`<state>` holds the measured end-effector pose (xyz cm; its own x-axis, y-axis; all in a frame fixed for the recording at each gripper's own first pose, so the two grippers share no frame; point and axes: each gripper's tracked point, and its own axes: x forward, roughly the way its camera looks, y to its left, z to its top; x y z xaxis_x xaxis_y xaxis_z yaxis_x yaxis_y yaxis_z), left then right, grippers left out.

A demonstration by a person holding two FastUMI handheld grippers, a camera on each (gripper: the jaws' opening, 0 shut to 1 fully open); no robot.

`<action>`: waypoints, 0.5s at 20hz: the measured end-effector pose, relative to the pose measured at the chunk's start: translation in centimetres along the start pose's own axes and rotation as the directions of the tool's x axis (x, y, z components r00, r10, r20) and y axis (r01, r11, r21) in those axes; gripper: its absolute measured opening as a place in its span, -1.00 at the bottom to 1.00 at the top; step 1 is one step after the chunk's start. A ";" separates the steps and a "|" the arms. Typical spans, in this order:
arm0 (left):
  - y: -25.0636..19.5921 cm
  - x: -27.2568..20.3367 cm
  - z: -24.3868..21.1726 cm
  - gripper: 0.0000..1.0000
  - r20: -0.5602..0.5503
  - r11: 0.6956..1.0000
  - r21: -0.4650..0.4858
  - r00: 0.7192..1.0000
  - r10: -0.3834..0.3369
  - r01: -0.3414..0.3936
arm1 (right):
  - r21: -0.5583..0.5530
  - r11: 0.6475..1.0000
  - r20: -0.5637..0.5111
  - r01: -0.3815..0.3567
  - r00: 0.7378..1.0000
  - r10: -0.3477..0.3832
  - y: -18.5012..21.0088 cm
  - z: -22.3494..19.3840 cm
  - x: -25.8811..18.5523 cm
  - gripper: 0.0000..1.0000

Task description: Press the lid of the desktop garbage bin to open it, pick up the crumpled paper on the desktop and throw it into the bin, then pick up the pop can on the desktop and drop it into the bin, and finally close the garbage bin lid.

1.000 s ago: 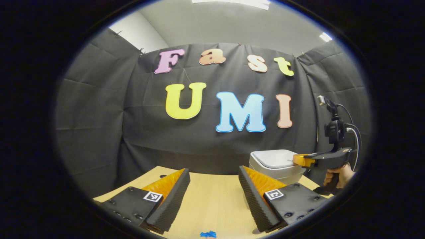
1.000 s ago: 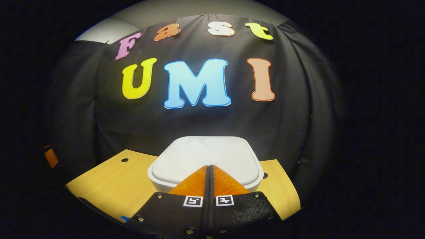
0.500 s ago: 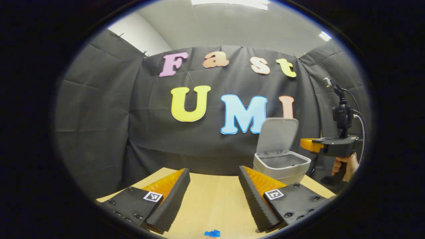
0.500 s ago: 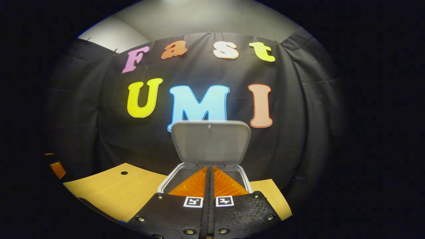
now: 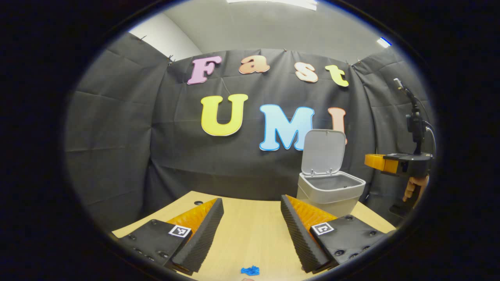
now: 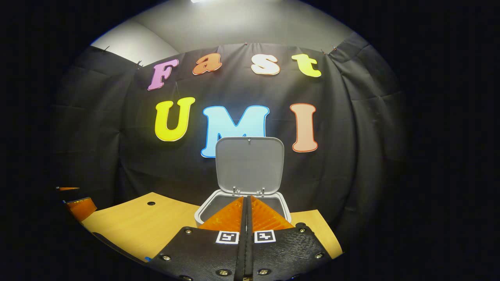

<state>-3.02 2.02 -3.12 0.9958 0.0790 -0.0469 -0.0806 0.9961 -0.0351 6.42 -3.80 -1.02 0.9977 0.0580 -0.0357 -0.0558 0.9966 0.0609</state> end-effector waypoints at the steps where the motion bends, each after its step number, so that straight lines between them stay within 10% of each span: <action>1: 0.1 0.0 -0.4 0.96 -0.004 1.000 0.004 1.000 -0.002 0.002 | -0.012 1.000 0.013 0.015 1.000 -0.014 -0.1 0.0 -0.4 -1.00; 10: 1.0 0.1 -5.4 0.96 -0.083 0.999 0.034 0.996 -0.024 0.027 | -0.091 0.992 0.161 0.086 0.984 -0.071 1.4 2.5 -4.2 -0.81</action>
<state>-3.28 2.83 -8.53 0.9904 0.0512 -0.1287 -0.0519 0.9987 -0.0021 2.22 -2.81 1.74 0.9924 -0.0230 0.1211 0.0272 0.9991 -0.0336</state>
